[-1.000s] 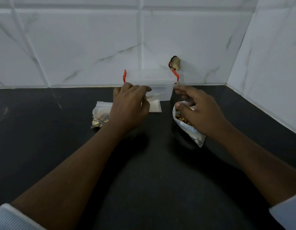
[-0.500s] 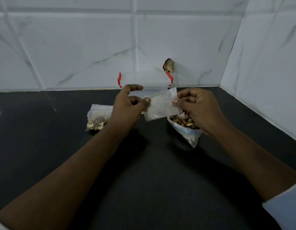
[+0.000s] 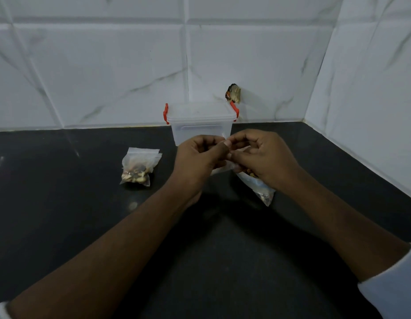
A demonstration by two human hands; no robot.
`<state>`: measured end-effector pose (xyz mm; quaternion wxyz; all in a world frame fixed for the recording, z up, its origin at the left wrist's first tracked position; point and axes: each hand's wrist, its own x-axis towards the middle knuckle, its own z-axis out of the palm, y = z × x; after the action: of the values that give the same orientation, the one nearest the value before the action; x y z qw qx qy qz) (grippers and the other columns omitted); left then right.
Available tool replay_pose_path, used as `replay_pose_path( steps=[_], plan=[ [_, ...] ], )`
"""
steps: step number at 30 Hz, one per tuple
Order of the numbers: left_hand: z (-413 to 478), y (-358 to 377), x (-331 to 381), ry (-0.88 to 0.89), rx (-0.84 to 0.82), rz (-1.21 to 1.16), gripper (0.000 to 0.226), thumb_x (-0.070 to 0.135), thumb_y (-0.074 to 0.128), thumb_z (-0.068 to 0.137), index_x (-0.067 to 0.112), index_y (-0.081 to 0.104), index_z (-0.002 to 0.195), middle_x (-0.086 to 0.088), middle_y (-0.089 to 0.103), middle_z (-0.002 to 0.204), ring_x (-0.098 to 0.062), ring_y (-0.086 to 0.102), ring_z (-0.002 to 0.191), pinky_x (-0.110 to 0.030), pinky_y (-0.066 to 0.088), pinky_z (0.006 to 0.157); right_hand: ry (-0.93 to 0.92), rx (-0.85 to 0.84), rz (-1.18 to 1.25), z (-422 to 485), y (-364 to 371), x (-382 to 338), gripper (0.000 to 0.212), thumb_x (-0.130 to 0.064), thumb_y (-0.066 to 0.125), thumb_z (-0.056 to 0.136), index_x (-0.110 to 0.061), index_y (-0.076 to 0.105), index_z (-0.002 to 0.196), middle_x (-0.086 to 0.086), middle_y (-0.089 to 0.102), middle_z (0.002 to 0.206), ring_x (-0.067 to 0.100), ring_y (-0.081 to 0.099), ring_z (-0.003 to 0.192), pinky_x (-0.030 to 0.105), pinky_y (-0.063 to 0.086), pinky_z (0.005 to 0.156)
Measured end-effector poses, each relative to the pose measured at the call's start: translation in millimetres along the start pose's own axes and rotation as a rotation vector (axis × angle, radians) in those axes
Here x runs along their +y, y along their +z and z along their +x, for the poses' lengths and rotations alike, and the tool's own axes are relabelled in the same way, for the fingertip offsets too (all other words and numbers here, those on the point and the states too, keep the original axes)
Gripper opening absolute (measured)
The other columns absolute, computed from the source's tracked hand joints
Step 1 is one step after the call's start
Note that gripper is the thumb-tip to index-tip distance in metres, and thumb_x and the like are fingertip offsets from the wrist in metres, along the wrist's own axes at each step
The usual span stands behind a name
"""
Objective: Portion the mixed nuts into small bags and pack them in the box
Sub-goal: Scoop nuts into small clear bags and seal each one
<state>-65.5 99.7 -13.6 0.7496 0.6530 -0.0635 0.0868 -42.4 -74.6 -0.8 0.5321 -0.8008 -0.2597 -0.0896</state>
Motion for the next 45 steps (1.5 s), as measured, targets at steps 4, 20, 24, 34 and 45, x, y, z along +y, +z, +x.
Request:
replay_pose_path(
  steps=[4,20,24,34,45],
  plan=[
    [2.5,-3.3,-1.0,-0.038,0.023,-0.086,0.017,0.007,0.072,0.092,-0.002,0.071,0.107,-0.018,0.077,0.097,-0.030,0.075,0.090,-0.047,0.061,0.089,-0.025,-0.060,0.029,-0.8,-0.3,-0.9,0.024,-0.007,0.077,0.090,-0.012,0.073,0.114,0.004,0.077,0.097,0.027,0.077,0.079,0.036,0.064,0.075],
    [2.4,-3.5,-3.9,-0.082,0.036,-0.168,0.014,0.002,0.068,0.093,0.000,0.073,0.106,-0.016,0.077,0.096,-0.021,0.075,0.082,-0.029,0.061,0.076,-0.049,0.000,-0.021,0.6,1.0,6.2,0.020,-0.006,0.065,0.099,-0.009,0.075,0.117,0.007,0.078,0.095,0.017,0.077,0.086,0.027,0.062,0.077],
    [4.3,-4.2,-5.7,-0.052,0.040,-0.151,0.016,0.005,0.073,0.090,0.000,0.074,0.105,-0.017,0.077,0.097,-0.022,0.074,0.084,-0.031,0.059,0.077,-0.063,0.020,-0.038,-0.1,0.1,4.7,0.018,-0.010,0.068,0.098,-0.009,0.076,0.114,0.003,0.079,0.094,0.015,0.077,0.086,0.031,0.064,0.077],
    [3.8,-3.6,-5.5,-0.082,0.050,-0.170,0.016,-0.001,0.073,0.088,0.002,0.073,0.104,-0.019,0.077,0.100,-0.027,0.075,0.089,-0.033,0.062,0.080,-0.047,0.050,-0.046,-0.2,0.5,4.5,0.016,-0.005,0.068,0.097,-0.006,0.076,0.111,0.007,0.078,0.087,0.018,0.076,0.078,0.025,0.061,0.071],
    [1.6,-2.0,-3.1,-0.087,0.055,-0.152,0.017,0.000,0.072,0.089,-0.001,0.072,0.106,-0.018,0.077,0.099,-0.025,0.075,0.087,-0.029,0.060,0.077,-0.025,0.054,-0.007,-2.5,1.8,0.6,0.016,-0.004,0.068,0.097,-0.001,0.075,0.111,0.006,0.078,0.084,0.008,0.074,0.067,0.016,0.056,0.064]
  ],
)
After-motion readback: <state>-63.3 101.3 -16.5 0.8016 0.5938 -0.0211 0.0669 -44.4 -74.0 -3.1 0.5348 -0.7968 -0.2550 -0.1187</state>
